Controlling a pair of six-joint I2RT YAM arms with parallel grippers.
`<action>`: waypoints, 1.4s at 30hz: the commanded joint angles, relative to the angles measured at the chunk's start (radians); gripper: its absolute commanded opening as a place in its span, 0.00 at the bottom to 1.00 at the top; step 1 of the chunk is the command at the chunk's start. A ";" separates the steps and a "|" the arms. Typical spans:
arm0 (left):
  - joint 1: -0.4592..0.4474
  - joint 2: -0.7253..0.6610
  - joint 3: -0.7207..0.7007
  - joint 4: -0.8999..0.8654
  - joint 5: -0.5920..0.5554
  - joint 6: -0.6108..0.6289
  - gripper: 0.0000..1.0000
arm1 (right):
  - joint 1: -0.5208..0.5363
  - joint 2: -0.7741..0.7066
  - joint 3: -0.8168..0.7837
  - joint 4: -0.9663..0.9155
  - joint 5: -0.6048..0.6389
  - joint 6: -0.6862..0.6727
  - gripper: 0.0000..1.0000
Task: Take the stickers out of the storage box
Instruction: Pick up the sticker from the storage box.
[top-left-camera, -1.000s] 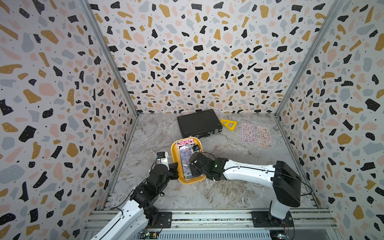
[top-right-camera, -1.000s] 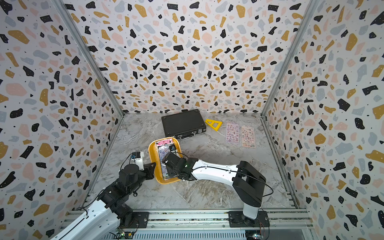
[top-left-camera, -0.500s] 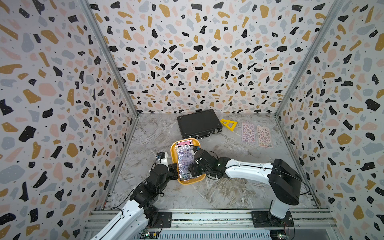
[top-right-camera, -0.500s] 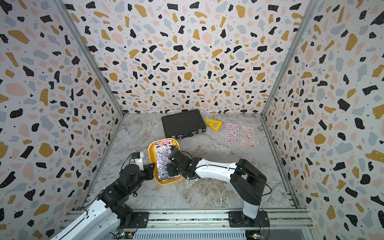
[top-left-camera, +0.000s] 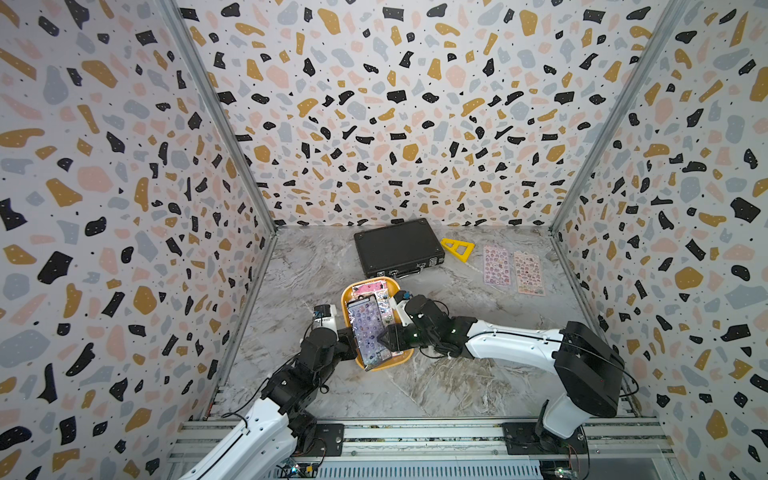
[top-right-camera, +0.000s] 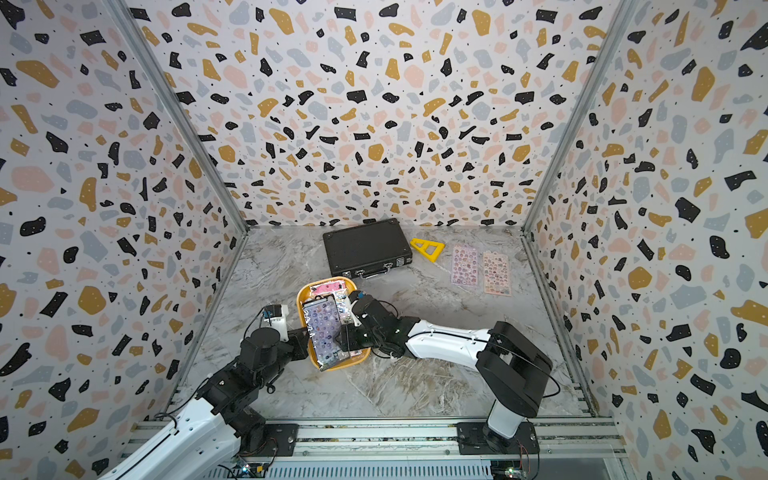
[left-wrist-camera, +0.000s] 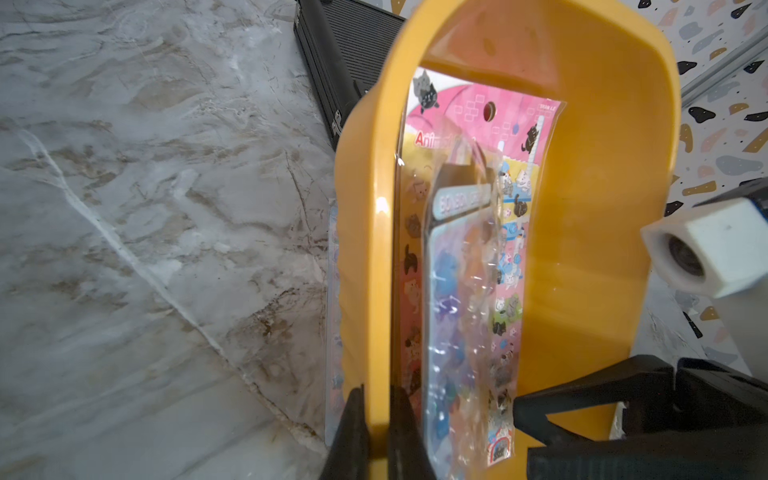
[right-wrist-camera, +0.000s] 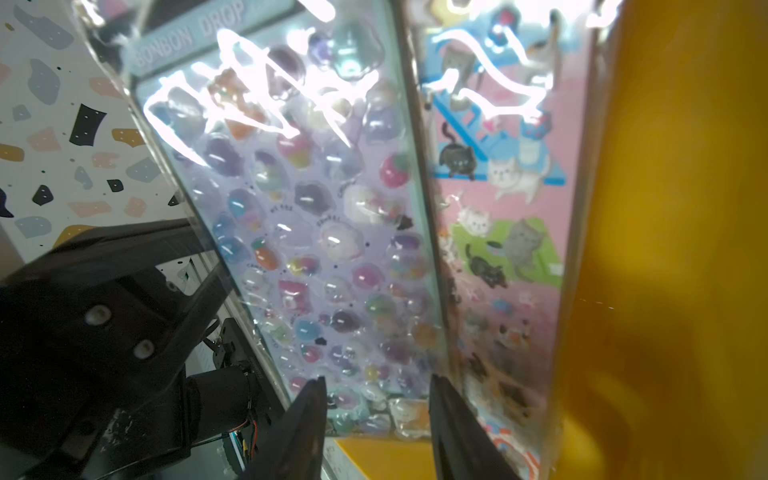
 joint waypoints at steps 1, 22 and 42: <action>-0.003 -0.003 0.018 0.079 -0.008 -0.019 0.00 | -0.006 -0.024 -0.005 0.005 0.000 0.022 0.46; -0.004 -0.025 0.005 0.091 0.015 -0.048 0.00 | -0.009 0.102 0.038 -0.003 0.033 -0.054 0.73; -0.002 -0.017 0.002 0.096 0.010 -0.054 0.00 | -0.019 0.069 -0.031 0.109 -0.065 -0.057 0.68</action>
